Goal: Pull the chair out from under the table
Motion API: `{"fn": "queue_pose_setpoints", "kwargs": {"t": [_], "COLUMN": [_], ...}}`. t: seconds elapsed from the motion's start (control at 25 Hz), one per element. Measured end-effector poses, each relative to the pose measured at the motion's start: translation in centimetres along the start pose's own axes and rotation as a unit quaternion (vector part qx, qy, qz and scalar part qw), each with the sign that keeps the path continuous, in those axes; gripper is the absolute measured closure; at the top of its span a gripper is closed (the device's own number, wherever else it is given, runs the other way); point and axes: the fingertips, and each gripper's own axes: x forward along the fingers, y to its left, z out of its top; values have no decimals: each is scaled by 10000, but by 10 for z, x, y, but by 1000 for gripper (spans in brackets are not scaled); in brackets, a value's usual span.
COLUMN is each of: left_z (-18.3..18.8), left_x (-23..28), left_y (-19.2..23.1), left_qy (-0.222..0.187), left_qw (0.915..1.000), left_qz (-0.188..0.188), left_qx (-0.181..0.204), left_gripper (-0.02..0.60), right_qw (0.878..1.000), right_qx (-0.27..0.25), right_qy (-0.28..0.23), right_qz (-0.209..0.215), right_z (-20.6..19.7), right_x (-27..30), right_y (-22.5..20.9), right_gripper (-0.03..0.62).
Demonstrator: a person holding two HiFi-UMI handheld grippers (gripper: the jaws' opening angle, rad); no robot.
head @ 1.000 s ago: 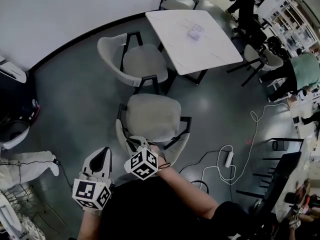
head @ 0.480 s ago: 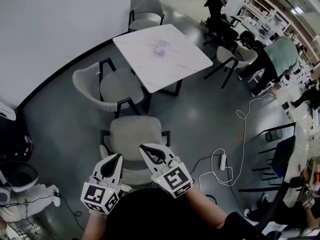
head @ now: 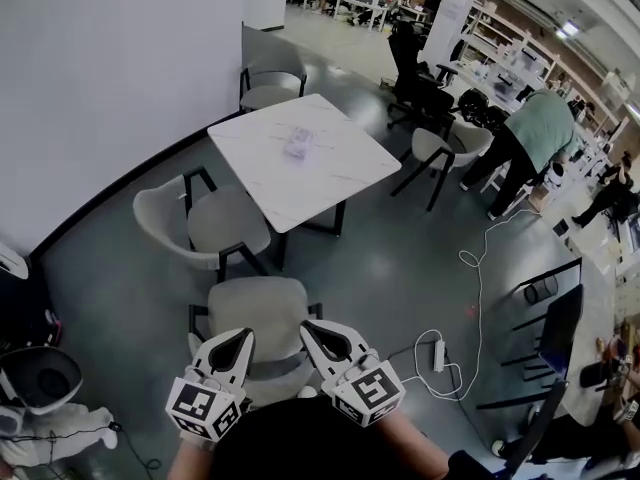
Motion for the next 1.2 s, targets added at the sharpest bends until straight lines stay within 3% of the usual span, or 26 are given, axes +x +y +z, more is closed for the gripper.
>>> {"fn": "queue_pose_setpoints", "kwargs": {"t": [1.2], "left_z": [-15], "left_x": [-7], "left_y": [9], "left_qy": [77], "left_qw": [9991], "left_qz": [328], "left_qx": [-243], "left_gripper": [577], "right_qw": [9996], "right_qx": [-133], "right_qy": [236], "right_qz": [14], "right_z": [-28], "right_x": [10], "right_y": [-2], "right_gripper": [583]}}
